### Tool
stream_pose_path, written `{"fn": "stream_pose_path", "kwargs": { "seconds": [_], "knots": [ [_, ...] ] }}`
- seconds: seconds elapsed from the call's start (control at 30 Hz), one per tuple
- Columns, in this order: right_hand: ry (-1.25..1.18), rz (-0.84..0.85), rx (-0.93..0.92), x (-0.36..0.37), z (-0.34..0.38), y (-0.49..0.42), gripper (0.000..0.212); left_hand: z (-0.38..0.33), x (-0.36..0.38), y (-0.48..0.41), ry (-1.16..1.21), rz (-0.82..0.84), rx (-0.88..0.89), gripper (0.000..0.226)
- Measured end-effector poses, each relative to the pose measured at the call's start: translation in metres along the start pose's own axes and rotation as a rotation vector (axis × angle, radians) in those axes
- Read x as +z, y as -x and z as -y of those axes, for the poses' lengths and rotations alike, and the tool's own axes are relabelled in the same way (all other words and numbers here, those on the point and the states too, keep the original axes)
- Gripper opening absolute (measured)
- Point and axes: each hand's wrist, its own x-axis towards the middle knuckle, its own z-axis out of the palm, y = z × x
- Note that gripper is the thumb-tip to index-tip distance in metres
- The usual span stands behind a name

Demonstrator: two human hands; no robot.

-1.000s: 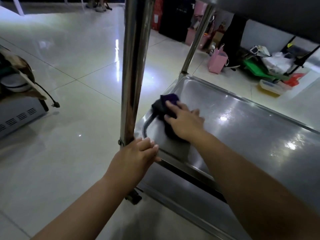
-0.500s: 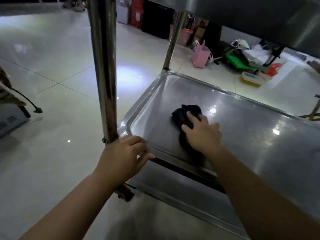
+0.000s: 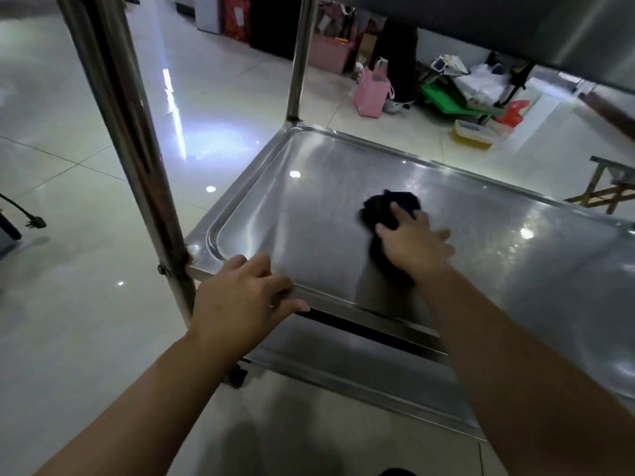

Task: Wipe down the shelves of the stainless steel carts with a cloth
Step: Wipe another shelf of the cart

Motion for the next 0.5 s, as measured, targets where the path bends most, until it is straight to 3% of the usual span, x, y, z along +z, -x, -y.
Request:
{"fn": "stream_pose_path", "kwargs": {
  "seconds": [0.13,0.2,0.27,0.4,0.43,0.5],
  "knots": [
    [-0.039,-0.02,-0.571,0.021,0.006,0.063,0.052,0.002,0.001,0.004,-0.027,0.002,-0.032,0.056],
    [-0.094,0.02,-0.73,0.013,-0.016,0.076,0.051,0.001,0.002,0.005,-0.019,0.009,-0.038,0.054],
    [-0.119,0.034,-0.658,0.001,-0.045,0.059,0.052,-0.001,0.002,0.006,-0.009,0.008,-0.054,0.051],
    [-0.119,-0.036,-0.089,-0.016,-0.074,0.029,0.049,-0.008,0.006,0.006,0.026,-0.015,-0.093,0.05],
    [-0.064,-0.036,-0.057,-0.015,-0.067,0.032,0.049,-0.008,0.008,0.006,0.042,-0.023,-0.103,0.051],
    [-0.028,-0.019,-0.193,-0.008,-0.046,0.05,0.048,-0.007,0.009,0.007,0.07,-0.036,-0.125,0.053]
  ]
}}
